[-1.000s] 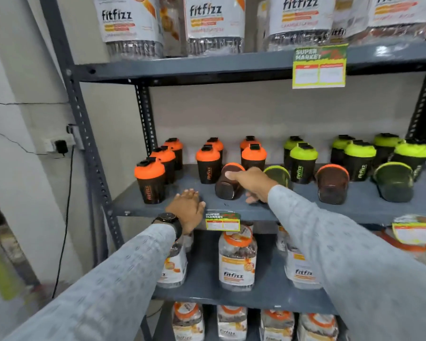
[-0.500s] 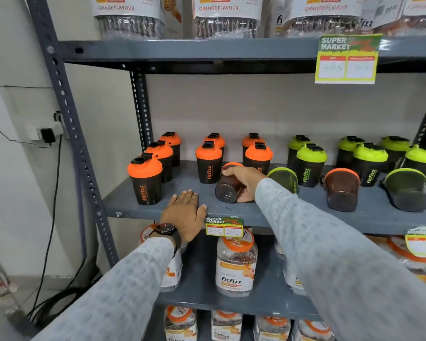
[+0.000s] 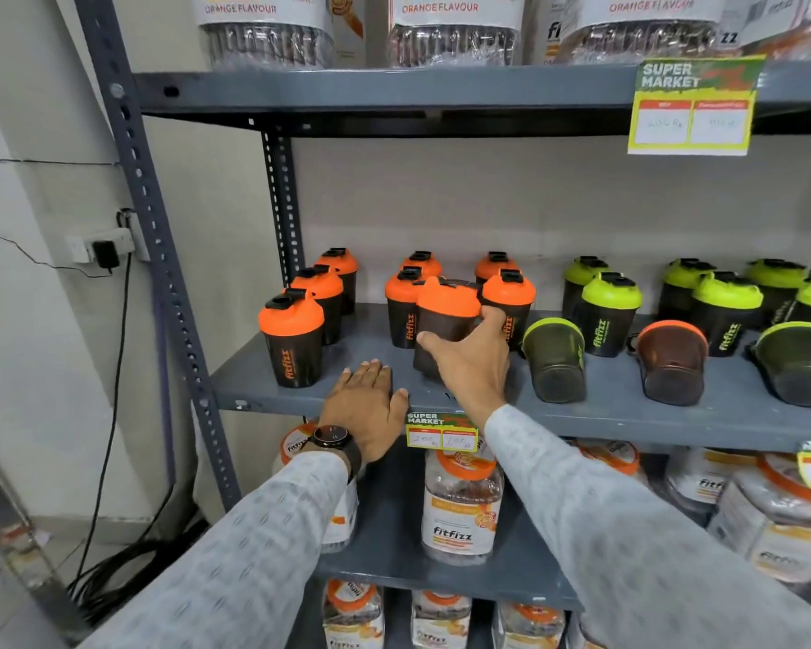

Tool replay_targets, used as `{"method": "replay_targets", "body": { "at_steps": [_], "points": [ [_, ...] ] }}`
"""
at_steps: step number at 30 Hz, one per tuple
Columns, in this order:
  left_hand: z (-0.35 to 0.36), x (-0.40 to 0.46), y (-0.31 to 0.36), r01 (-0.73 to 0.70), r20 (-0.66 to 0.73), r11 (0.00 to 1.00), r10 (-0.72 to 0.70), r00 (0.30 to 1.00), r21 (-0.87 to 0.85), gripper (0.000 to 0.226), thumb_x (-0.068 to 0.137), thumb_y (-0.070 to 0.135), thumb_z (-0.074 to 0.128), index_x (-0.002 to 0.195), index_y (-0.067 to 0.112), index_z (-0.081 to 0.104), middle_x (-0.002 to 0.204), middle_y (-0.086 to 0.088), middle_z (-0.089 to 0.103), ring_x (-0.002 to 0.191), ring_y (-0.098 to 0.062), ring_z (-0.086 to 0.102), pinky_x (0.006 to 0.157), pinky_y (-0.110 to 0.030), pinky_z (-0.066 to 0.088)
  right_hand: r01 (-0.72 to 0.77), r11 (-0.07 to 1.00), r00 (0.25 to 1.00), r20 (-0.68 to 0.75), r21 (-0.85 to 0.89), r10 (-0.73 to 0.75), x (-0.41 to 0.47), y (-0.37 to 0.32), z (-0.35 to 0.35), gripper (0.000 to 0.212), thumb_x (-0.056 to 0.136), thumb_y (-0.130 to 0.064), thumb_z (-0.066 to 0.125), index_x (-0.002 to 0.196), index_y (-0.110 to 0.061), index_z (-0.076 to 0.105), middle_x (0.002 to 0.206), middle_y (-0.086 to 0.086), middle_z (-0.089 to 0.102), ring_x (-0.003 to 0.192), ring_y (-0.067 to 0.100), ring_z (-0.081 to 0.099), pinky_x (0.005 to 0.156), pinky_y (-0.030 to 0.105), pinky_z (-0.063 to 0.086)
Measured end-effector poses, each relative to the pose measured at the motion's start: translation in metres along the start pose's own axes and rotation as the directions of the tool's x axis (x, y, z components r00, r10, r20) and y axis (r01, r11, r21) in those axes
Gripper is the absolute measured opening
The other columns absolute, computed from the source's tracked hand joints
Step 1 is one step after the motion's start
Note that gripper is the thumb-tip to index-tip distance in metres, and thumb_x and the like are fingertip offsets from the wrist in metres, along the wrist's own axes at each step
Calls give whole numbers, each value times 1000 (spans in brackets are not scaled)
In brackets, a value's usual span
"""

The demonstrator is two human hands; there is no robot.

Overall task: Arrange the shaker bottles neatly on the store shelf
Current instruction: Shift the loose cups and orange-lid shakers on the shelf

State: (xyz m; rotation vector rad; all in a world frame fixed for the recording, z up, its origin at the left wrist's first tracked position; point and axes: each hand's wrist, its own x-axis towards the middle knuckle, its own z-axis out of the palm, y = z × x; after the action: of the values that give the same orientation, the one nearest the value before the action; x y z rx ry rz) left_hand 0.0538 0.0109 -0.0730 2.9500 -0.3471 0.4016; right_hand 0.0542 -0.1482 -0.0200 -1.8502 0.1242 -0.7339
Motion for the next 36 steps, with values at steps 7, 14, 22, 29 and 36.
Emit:
{"method": "replay_targets", "body": {
  "at_steps": [7, 14, 22, 29, 36],
  "points": [
    [4, 1, -1, 8, -8, 1000, -8, 1000, 8, 70, 101, 50, 15, 158, 12, 26, 166, -9, 26, 154, -23, 20, 127, -41, 9, 96, 992, 992, -78, -79, -102, -29, 12, 14, 88, 71, -37, 91, 140, -20, 39, 136, 7, 54, 122, 28, 58, 96, 44, 56],
    [3, 0, 1, 20, 6, 1000, -20, 1000, 10, 69, 101, 50, 14, 159, 12, 24, 167, -8, 24, 155, -23, 19, 127, -41, 8, 83, 990, 989, -110, -114, -96, -35, 9, 21, 94, 73, -37, 91, 146, -17, 36, 140, 11, 50, 127, 31, 55, 97, 41, 55],
    [-1, -4, 2, 11, -29, 1000, -12, 1000, -14, 67, 103, 48, 17, 158, 12, 27, 166, -9, 26, 154, -22, 20, 127, -39, 9, 210, 970, 975, -41, -125, -217, -28, 2, -35, 96, 82, -59, 77, 156, -19, 31, 150, 8, 49, 136, 27, 51, 108, 50, 48],
    [-13, -27, 25, 79, -298, 956, -166, 940, -284, 57, 99, 35, 29, 145, 9, 51, 153, -14, 48, 144, -28, 42, 120, -42, 30, 245, 891, 929, -171, -383, -329, 31, 8, -157, 54, 92, -38, 71, 136, -9, 56, 127, 13, 62, 117, 34, 60, 96, 46, 47],
    [-2, -36, 117, -274, -308, 951, 220, 926, -145, 57, 99, 37, 30, 144, 10, 53, 151, -12, 52, 143, -25, 44, 121, -32, 22, -8, 831, 975, -187, -556, -116, 74, 45, -245, 62, 92, -37, 73, 138, -1, 55, 136, 28, 55, 128, 47, 48, 105, 48, 38]
  ]
}}
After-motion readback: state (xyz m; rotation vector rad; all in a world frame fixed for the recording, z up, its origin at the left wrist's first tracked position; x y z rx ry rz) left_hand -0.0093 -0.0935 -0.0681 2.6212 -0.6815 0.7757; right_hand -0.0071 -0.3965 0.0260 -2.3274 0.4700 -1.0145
